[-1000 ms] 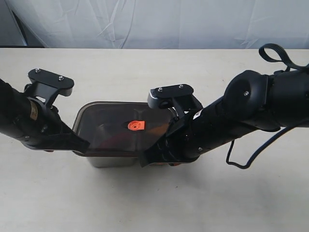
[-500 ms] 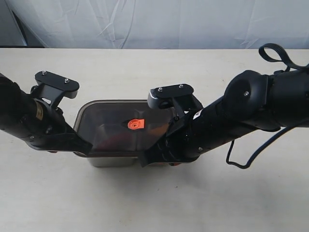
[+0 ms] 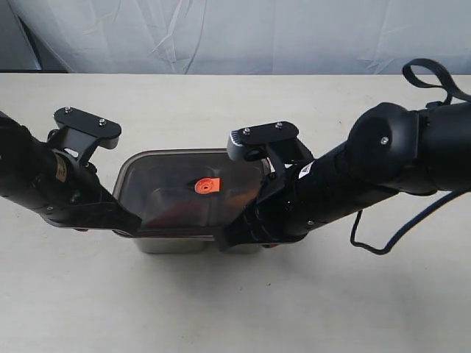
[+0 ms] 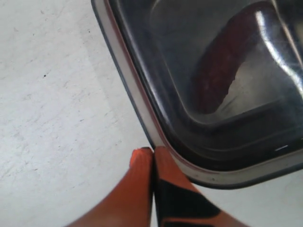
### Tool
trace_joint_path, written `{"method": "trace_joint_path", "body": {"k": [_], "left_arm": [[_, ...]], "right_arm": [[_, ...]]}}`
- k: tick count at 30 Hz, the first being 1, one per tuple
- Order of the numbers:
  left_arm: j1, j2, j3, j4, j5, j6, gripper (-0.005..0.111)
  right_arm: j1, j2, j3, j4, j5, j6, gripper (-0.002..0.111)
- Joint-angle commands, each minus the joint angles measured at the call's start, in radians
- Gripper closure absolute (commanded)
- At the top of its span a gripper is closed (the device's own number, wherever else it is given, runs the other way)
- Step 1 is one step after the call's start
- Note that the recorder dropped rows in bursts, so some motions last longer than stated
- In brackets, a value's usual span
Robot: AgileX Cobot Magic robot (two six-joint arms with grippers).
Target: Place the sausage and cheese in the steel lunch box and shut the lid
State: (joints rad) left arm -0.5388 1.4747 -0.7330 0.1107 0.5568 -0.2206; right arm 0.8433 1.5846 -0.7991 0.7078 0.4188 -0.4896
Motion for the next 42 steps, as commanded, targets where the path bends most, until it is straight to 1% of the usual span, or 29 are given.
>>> {"method": "trace_joint_path", "body": {"k": [1,6,9,17,22,29,35,38,42], "left_arm": [[-0.001,0.016,-0.001,-0.02,-0.061,-0.002,0.106],[-0.001,0.016,-0.001,-0.02,-0.059,-0.002,0.106],[-0.001,0.016,-0.001,-0.02,-0.059,-0.002,0.106],[-0.001,0.012,-0.003,-0.004,-0.057,-0.002,0.106],[-0.001,-0.048,-0.003,-0.001,-0.057,-0.002,0.106],[-0.001,-0.133,-0.003,0.014,-0.036,-0.002,0.106],[-0.001,-0.136,-0.003,0.054,-0.004,-0.019,0.106],[-0.001,-0.109,-0.003,0.081,0.004,-0.058,0.106],[-0.001,-0.072,-0.003,0.086,-0.001,-0.06,0.106]], "right_arm": [[-0.006,-0.055,-0.004,-0.117,0.002,0.092,0.108],[-0.006,-0.091,-0.004,-0.327,0.059,0.288,0.108],[-0.006,-0.093,-0.004,-0.341,0.089,0.294,0.108],[-0.006,-0.093,-0.004,-0.341,0.086,0.294,0.108],[-0.006,-0.097,-0.004,-0.353,0.078,0.303,0.108],[-0.006,-0.147,-0.004,-0.523,0.086,0.455,0.108],[-0.006,-0.227,-0.004,-0.734,0.121,0.66,0.108],[-0.006,-0.248,-0.004,-0.765,0.143,0.683,0.108],[-0.006,-0.253,-0.004,-0.765,0.163,0.688,0.108]]}}
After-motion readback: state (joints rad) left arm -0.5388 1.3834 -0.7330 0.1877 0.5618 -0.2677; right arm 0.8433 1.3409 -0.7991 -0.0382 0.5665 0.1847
